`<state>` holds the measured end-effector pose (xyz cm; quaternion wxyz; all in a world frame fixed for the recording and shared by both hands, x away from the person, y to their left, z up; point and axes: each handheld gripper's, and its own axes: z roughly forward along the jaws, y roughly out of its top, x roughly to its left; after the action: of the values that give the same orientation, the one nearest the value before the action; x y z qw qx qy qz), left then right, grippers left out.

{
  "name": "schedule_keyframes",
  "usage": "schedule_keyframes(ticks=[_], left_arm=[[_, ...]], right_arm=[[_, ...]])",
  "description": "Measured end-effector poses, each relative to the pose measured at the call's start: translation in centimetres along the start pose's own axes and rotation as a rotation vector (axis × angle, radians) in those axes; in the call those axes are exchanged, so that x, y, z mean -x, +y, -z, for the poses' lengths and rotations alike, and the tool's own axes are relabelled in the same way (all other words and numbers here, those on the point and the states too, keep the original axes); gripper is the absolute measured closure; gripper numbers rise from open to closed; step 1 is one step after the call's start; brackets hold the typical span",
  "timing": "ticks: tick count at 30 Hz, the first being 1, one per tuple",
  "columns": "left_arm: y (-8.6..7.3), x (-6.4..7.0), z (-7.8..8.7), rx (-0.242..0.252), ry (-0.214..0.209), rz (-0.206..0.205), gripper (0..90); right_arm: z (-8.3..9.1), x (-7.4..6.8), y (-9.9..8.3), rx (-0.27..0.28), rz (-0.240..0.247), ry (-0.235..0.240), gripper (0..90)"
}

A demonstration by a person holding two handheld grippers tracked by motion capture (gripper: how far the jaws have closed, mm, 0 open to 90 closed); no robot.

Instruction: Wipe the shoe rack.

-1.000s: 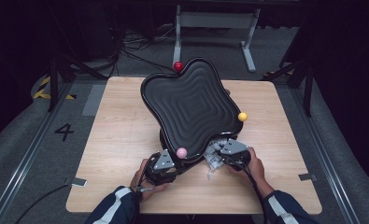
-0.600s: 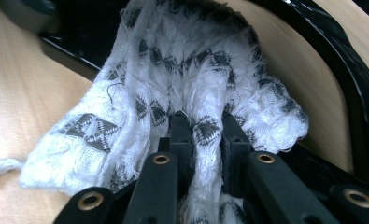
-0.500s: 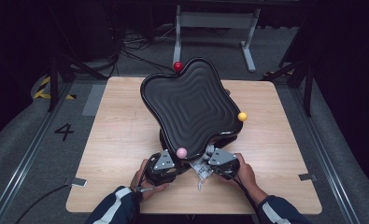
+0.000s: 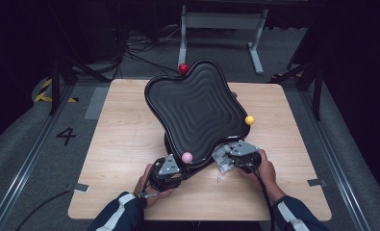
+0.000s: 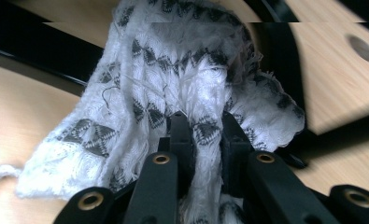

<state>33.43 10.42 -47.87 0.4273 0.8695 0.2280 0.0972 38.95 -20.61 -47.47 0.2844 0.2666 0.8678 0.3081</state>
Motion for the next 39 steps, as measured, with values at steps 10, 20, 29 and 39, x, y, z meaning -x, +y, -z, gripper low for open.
schedule_keyframes(ticks=[10,20,29,39], left_arm=[[0.0,0.0,0.0,0.002,0.001,-0.002,72.1],[0.0,0.0,0.0,0.001,0.000,0.000,72.1],[0.0,-0.1,0.0,0.000,0.001,-0.004,72.2],[0.0,-0.1,0.0,-0.001,0.005,-0.003,72.2]], right_arm=[[0.3,2.5,-1.4,-0.036,-0.049,-0.043,79.3],[1.3,4.0,-2.8,-0.045,-0.083,-0.040,79.4],[2.0,5.4,-3.9,-0.059,-0.116,-0.072,79.6],[3.7,7.0,-4.2,0.022,-0.211,-0.088,79.7]])
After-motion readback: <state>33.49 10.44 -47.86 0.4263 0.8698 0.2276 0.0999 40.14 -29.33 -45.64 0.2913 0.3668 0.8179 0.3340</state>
